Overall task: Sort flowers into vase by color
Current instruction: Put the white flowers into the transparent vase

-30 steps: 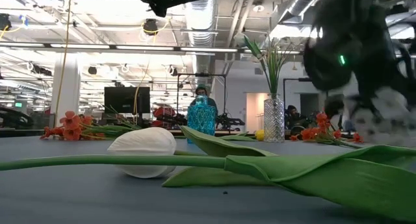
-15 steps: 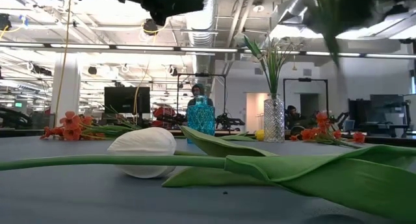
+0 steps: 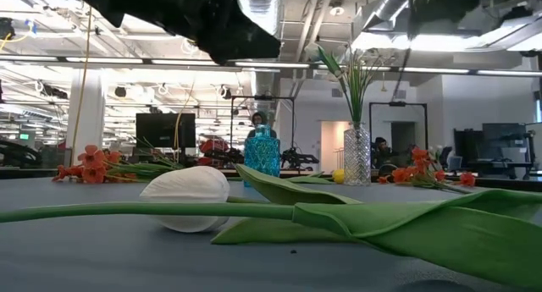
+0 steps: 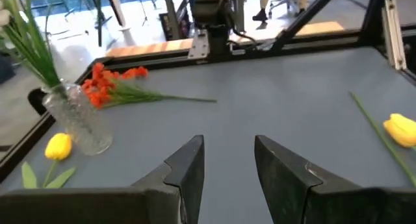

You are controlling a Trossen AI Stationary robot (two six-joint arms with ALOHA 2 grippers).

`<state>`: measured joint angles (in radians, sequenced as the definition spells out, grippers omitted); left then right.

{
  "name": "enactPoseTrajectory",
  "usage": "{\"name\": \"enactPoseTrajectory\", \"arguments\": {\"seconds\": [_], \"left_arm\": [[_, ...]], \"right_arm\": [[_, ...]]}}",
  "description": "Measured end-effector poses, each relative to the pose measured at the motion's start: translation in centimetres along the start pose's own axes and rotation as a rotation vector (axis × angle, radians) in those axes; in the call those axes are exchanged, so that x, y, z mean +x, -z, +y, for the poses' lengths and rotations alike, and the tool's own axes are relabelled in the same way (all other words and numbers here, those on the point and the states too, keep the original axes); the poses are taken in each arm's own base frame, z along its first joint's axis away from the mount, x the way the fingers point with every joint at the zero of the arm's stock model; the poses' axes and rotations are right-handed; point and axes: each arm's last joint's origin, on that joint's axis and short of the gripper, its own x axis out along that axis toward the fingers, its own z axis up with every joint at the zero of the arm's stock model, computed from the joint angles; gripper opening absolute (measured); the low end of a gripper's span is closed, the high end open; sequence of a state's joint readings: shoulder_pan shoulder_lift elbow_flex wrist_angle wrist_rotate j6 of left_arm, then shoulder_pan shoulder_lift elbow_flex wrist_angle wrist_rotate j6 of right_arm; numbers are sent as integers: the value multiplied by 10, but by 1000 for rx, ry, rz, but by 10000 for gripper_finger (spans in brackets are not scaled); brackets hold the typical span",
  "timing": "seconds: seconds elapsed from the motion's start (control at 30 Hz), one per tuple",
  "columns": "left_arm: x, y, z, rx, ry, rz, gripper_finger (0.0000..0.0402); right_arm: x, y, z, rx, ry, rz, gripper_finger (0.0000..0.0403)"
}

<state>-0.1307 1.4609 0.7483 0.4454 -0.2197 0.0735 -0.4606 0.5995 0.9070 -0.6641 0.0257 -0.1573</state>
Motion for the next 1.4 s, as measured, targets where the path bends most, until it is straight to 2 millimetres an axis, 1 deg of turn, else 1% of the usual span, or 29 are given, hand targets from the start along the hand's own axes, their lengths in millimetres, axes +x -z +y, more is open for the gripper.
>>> {"name": "enactPoseTrajectory", "arguments": {"seconds": [0.13, 0.27, 0.33, 0.43, 0.47, 0.6, 0.7, 0.8, 0.97, 1.13, 1.27, 1.4], "left_arm": [[0, -2, 0, 1, 4, -19, 125], [0, -3, -1, 3, 27, -27, 125], [0, -3, -1, 3, 31, -27, 125], [0, -3, -1, 2, 33, -30, 125], [0, -3, -1, -3, 34, -30, 125], [0, -2, -3, -12, 63, -25, 125], [-1, -2, -5, -3, 74, -25, 125], [-1, -3, -5, 11, 74, -28, 125], [-1, -3, -5, 10, 71, -30, 125], [-1, -3, -4, 17, 57, -27, 125], [-1, -2, -4, 18, 58, -23, 125], [-1, -2, -4, 18, 58, -23, 125]], "right_arm": [[0, 7, -14, 57, 122, 70, 32], [8, 9, -33, 115, 220, 101, 32], [13, 8, -44, 145, 188, 72, 32], [21, 7, -64, 196, 61, -9, 32], [22, 7, -71, 214, 46, -25, 32], [28, 21, -101, 325, 57, 2, 31], [37, 27, -114, 403, -56, -22, 31], [47, 28, -117, 426, -124, -22, 31], [60, 23, -113, 381, -150, -30, 31], [65, 15, -108, 336, -148, -58, 31], [67, 15, -106, 332, -109, -44, 31], [69, 14, -105, 330, -115, -40, 31]]}}
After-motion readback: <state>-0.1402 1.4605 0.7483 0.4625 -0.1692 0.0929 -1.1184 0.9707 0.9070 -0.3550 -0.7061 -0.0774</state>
